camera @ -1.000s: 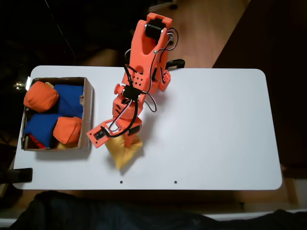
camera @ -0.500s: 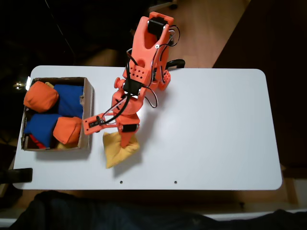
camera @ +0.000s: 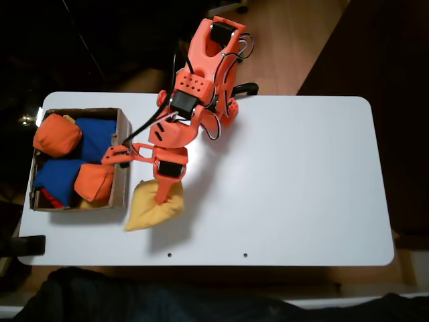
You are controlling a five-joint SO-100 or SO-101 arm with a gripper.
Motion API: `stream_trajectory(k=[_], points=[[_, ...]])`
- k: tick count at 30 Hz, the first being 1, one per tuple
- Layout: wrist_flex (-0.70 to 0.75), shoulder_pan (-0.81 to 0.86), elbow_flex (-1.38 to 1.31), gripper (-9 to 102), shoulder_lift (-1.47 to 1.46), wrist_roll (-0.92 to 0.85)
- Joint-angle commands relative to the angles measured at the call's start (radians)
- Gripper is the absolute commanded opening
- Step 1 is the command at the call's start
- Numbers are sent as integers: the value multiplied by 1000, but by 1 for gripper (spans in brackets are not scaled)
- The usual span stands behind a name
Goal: Grasp a bag and put it in the box.
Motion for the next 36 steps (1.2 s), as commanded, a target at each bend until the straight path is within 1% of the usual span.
stream_trajectory(k=[1,10,20,36], points=[[6,20,-132,0,94,20],[84,72,-238,0,169,78],[210,170,-410,0,161,143],[374,399,-650,0,-40,238]])
